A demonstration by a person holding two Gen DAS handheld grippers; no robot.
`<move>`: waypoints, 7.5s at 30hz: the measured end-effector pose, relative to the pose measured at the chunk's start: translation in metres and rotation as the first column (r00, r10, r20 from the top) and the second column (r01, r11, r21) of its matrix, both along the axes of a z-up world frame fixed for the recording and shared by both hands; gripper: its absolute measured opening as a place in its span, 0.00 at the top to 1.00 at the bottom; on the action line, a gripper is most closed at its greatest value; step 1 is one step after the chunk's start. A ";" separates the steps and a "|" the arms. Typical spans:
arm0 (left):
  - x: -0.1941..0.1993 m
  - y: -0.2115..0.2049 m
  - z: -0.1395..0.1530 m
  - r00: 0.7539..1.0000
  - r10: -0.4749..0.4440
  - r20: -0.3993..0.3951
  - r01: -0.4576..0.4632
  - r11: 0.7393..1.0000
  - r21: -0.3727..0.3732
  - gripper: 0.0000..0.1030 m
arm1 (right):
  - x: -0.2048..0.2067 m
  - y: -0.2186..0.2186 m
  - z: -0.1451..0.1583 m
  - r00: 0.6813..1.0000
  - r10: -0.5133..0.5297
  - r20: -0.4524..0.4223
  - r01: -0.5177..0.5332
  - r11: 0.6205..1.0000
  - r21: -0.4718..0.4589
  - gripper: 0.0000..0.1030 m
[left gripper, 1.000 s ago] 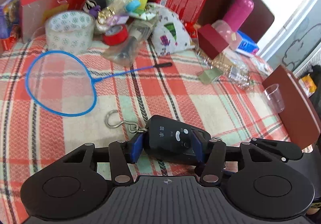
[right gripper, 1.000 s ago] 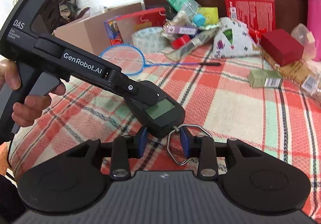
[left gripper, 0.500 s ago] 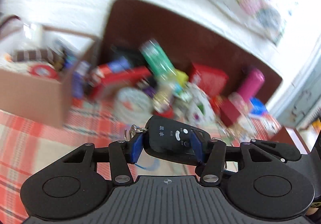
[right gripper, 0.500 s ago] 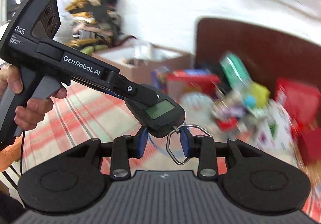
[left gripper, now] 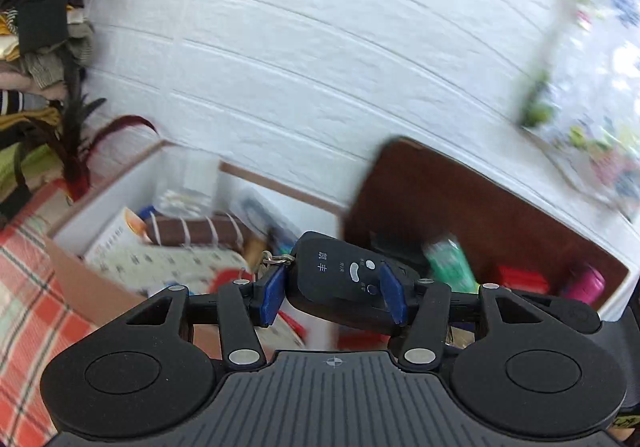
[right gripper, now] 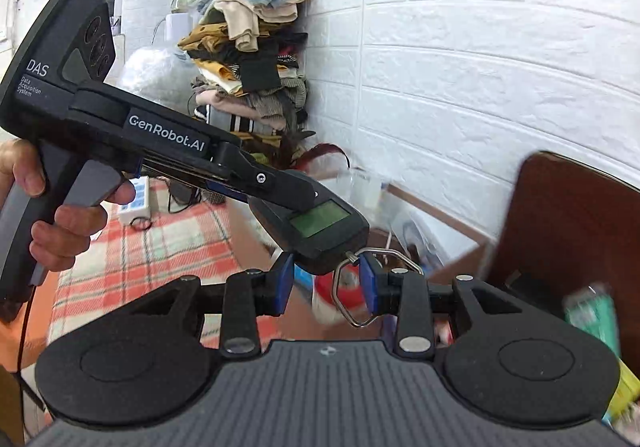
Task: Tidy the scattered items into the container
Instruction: 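Carry the black scale over the cardboard box and open both tools, then move both open tools back over the cluttered table, then grasp the blue net rim with the left tool while the right tool grasps its handle, then carry the blue net racket into the cardboard box and open both tools, then move both open tools back toward the clear tape roll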
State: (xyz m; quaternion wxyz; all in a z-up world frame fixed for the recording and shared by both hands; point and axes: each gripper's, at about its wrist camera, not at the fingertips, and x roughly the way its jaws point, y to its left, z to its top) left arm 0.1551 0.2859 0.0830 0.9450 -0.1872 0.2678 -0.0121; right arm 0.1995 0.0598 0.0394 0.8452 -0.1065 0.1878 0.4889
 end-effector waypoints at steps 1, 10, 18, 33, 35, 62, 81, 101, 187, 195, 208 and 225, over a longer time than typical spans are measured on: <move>0.010 0.007 -0.002 1.000 0.005 -0.004 -0.005 1.000 0.000 0.48 | 0.009 0.008 -0.003 1.000 0.000 -0.005 0.000 1.000 -0.003 0.61; 0.088 0.038 -0.052 0.997 0.004 -0.073 -0.007 0.999 -0.051 0.48 | 0.080 0.047 -0.043 0.997 -0.012 -0.074 0.010 0.999 -0.032 0.61; 0.119 0.051 -0.084 0.984 0.094 -0.152 -0.109 0.990 -0.091 0.06 | 0.111 0.064 -0.068 0.994 -0.099 -0.051 0.096 0.993 -0.063 0.23; 0.042 0.007 -0.068 0.985 0.096 -0.142 -0.090 0.995 0.047 0.06 | 0.046 0.000 -0.053 0.983 -0.146 -0.115 0.154 0.986 0.070 0.16; 0.028 -0.005 -0.064 0.984 0.099 -0.149 -0.090 0.994 0.064 0.06 | 0.032 -0.011 -0.048 0.981 -0.152 -0.117 0.162 0.983 0.082 0.14; -0.139 -0.154 -0.070 0.992 0.079 -0.100 -0.053 0.969 0.240 0.03 | -0.150 -0.156 -0.056 0.930 -0.328 -0.166 0.358 0.913 0.197 0.01; -0.102 -0.203 -0.128 0.971 -0.021 -0.238 0.072 0.975 0.209 0.03 | -0.151 -0.218 -0.112 0.835 -0.470 -0.287 0.523 0.840 0.146 0.01; 0.015 -0.190 -0.178 0.939 -0.077 -0.336 0.111 0.990 0.083 0.86 | -0.029 -0.240 -0.169 0.724 -0.549 -0.417 0.612 0.791 0.020 0.15; 0.009 0.087 -0.059 0.962 0.264 -0.074 -0.256 0.961 0.101 0.16 | 0.086 0.031 -0.044 0.895 -0.270 -0.356 0.352 0.916 0.190 0.12; -0.035 0.032 -0.040 0.977 0.209 -0.038 -0.202 0.968 0.147 0.06 | 0.034 -0.005 -0.029 0.914 -0.230 -0.334 0.319 0.916 0.244 0.02; -0.114 -0.069 -0.084 0.971 0.204 -0.123 -0.166 0.950 0.263 0.00 | -0.081 -0.072 -0.038 0.934 -0.314 -0.173 0.340 0.928 0.155 0.00; -0.106 -0.157 -0.099 0.978 0.114 -0.175 -0.065 0.963 0.263 0.00 | -0.110 -0.161 -0.069 0.884 -0.412 -0.221 0.450 0.878 0.162 0.00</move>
